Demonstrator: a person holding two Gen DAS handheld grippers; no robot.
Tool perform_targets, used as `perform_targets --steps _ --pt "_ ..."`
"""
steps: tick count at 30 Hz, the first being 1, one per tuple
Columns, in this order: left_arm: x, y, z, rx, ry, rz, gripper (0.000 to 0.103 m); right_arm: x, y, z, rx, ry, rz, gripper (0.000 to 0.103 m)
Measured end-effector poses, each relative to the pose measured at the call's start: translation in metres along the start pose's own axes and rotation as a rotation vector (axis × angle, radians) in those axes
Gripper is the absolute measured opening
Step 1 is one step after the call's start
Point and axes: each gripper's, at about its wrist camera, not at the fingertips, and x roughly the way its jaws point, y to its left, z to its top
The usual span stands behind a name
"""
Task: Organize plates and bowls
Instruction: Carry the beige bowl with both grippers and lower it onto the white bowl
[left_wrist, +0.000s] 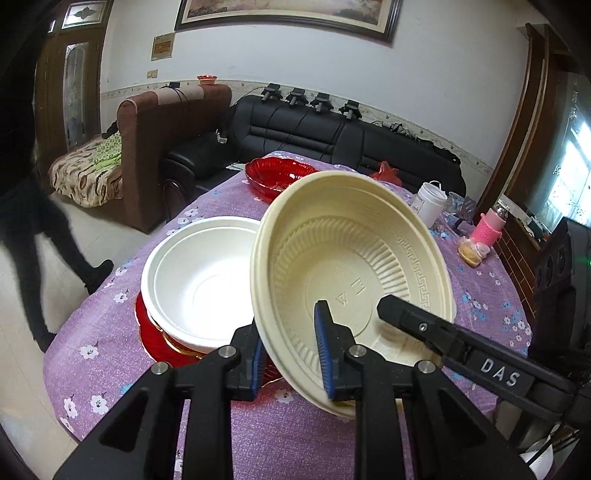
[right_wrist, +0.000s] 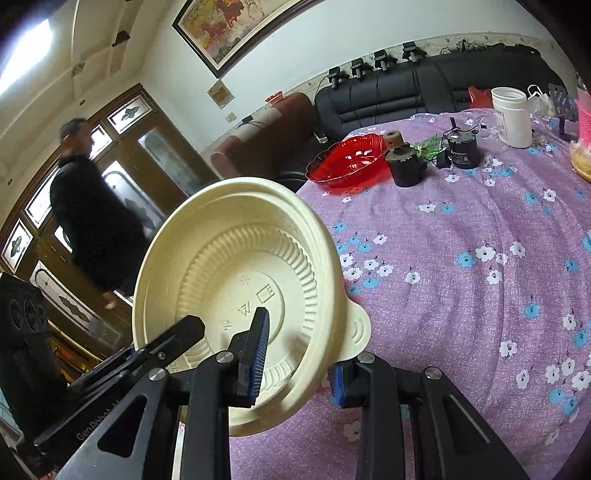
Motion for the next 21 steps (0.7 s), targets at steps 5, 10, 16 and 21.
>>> perform_targets --steps 5,10,16,21 --pt "-0.005 0.01 0.009 -0.013 -0.023 0.043 0.022 0.005 0.017 0.013 -0.035 0.01 0.001 0.031" --pt "-0.003 0.027 0.016 -0.037 -0.029 0.082 0.022 0.019 0.035 0.021 -0.062 0.027 0.005 0.031" --pt "0.006 0.048 0.012 -0.066 -0.009 0.126 0.022 0.051 0.047 0.02 -0.084 0.092 -0.013 0.031" --pt "0.019 0.061 0.012 -0.086 0.016 0.168 0.023 0.08 0.057 0.014 -0.109 0.134 -0.043 0.032"
